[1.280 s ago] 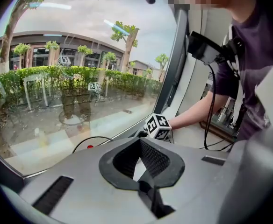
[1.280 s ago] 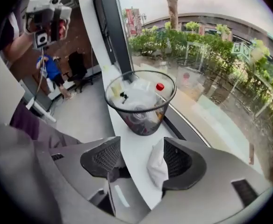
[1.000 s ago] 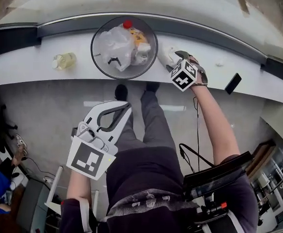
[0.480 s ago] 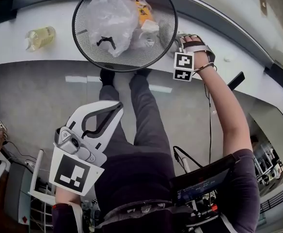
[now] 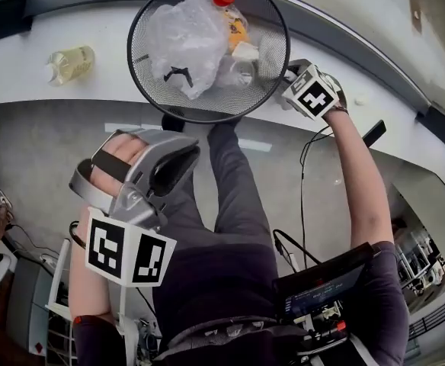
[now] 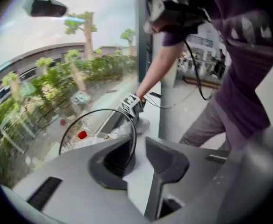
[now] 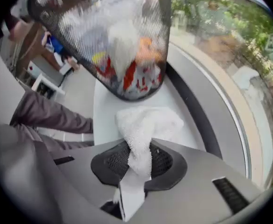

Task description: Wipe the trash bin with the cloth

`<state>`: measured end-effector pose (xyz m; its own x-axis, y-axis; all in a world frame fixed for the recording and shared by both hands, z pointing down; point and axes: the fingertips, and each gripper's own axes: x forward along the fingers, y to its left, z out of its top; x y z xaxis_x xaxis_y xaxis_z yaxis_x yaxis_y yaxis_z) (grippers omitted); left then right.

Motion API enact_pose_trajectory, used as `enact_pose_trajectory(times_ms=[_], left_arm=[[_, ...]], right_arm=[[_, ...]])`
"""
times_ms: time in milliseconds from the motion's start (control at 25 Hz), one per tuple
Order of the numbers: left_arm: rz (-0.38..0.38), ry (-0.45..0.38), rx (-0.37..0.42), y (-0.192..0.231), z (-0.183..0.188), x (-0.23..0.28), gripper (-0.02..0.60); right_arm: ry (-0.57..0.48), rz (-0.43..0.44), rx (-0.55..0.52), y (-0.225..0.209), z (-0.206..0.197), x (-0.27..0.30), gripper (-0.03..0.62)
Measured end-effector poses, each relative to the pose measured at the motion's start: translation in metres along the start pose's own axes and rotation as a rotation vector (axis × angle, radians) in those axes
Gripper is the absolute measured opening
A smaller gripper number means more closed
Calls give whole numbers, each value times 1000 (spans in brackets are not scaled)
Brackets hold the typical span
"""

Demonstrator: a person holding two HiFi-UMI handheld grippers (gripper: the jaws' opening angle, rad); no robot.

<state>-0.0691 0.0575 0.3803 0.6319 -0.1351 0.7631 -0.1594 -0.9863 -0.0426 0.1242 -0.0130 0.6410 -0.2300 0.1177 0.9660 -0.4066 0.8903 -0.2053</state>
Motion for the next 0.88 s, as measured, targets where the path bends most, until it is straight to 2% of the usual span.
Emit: enact_pose_trajectory(times_ms=[40, 80, 160, 240, 320, 400, 440, 480, 600, 760, 880], left_arm=[[-39, 63, 67, -5, -8, 7, 163], [-56, 115, 123, -5, -16, 14, 239], [-32, 177, 215, 1, -26, 28, 239], [-14, 203, 260, 8, -31, 40, 239], [-22, 233, 288, 9, -34, 50, 239], [-22, 263, 301, 11, -35, 58, 236], [-18, 274, 297, 12, -34, 61, 198], [-18, 283, 292, 12, -34, 64, 101], [-45, 304, 324, 8, -37, 69, 32], [-45, 307, 319, 5, -34, 72, 28], [-79, 321, 287, 1, -33, 72, 26]], right_arm=[[-97, 19, 46, 3, 11, -22, 75], [-211, 36, 103, 3, 24, -47, 74], [-471, 72, 235, -4, 58, -103, 75], [-726, 114, 355, -17, 96, -152, 75], [-890, 110, 428, -32, 126, -178, 75], [-916, 65, 432, -43, 139, -180, 75], [-910, 66, 439, -45, 141, -176, 75], [-905, 90, 465, -45, 142, -170, 75], [-898, 150, 543, -35, 137, -154, 75], [-765, 140, 523, 1, 113, -130, 75], [-707, 137, 538, 32, 102, -118, 75]])
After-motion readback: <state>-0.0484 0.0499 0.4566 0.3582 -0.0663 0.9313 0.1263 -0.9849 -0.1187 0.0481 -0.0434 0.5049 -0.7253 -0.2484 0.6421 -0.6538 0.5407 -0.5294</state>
